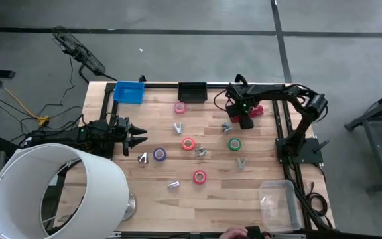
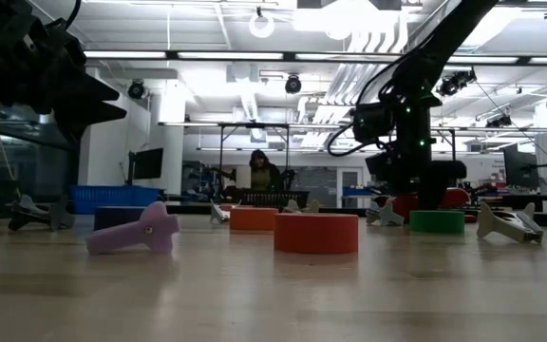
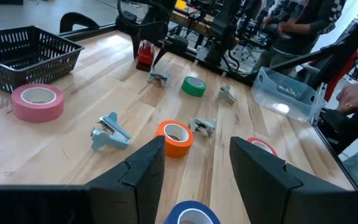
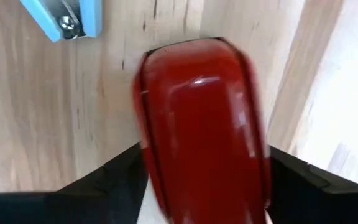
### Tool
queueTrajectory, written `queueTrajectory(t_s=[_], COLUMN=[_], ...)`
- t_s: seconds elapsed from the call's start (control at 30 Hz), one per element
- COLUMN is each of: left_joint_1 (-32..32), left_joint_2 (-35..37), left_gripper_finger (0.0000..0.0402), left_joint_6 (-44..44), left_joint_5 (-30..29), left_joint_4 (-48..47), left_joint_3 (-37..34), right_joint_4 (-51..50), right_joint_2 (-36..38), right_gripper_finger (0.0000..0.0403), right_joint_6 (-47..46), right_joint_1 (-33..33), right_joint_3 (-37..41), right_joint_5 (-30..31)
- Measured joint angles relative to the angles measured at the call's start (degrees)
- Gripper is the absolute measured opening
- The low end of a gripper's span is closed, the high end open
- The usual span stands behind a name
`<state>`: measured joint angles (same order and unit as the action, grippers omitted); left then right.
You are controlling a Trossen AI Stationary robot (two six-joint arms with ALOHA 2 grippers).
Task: Pick and place Stapler, Stapler remover, tape
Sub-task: Put the red stapler into the transparent bin
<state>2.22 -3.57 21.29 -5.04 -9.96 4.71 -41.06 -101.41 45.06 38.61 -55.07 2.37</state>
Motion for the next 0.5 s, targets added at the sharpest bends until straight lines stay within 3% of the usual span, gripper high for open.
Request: queueTrajectory(t_s=[0.13, 0.5], left_joint_1=[0.0, 0.0], left_joint_2=[0.0, 0.0], left_gripper_finger=[0.0177, 0.0177], left_joint_6=[0.0, 0.0], left_joint_5=[0.0, 0.0], left_joint_4=[0.0, 0.0], left_joint_3=[0.0, 0.0], right_joint_4=[0.1, -2.6], right_joint_2=[0.0, -0.4], right_gripper_finger=[0.0197, 0.0197], right_joint_6=[0.5, -6.8], right_joint_1=[0.0, -0.1], right_joint_3=[0.0, -2.0], right_joint_5=[0.2, 1.3])
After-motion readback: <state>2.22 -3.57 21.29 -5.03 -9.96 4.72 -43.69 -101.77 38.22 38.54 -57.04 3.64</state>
